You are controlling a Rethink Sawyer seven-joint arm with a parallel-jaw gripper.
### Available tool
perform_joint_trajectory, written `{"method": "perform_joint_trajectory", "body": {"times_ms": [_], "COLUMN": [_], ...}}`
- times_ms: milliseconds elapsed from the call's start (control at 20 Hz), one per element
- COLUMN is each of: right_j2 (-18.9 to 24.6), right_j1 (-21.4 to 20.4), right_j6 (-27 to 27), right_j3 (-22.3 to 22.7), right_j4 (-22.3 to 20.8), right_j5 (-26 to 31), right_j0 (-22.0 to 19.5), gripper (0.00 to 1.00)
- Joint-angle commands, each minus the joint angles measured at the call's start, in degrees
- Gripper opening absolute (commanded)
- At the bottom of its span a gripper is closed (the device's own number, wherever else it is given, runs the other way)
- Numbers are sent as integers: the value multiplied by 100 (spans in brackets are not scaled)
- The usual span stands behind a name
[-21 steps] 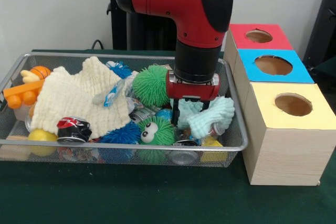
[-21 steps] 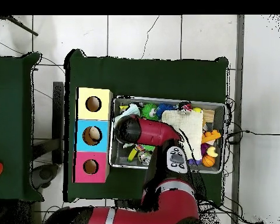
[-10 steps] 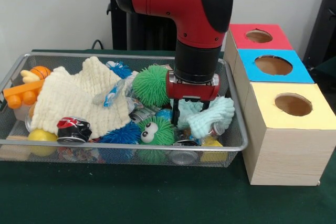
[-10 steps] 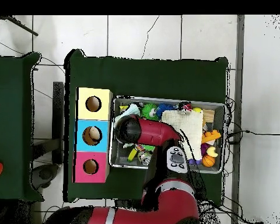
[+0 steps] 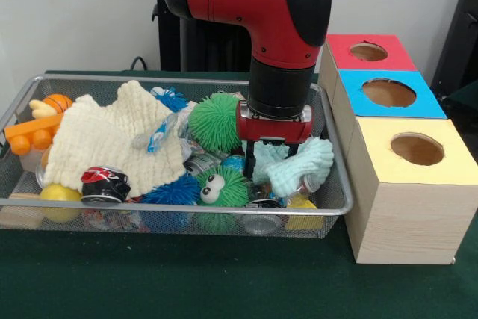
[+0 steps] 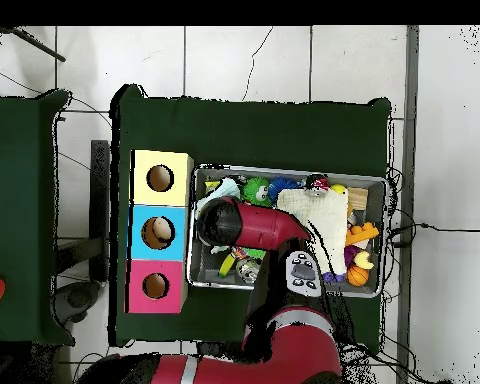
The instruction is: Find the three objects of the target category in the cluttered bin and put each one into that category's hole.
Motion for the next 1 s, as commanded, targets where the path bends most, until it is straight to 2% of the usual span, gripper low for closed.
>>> {"method": "perform_joint_trajectory", "body": {"times_ms": [50,100,300,400,450,750,850,1000], "right_j2": [463,498,468,422,508,487,460,343], "right_j1": [451,436,432,429,419,433,334,-46], "right_j6": [605,581,663,627,644,608,635,698], "right_j3": [-244,-214,-197,-248,-176,-232,-216,-105], "right_j4": [-82,-125,-68,-51,-57,-74,-32,47], "right_j5": [-27,-142,-124,92,-94,-38,89,486], "right_j0": [-133,-155,-137,-104,-179,-162,-133,-23], "gripper": [100,0,0,0,0,0,0,0]}}
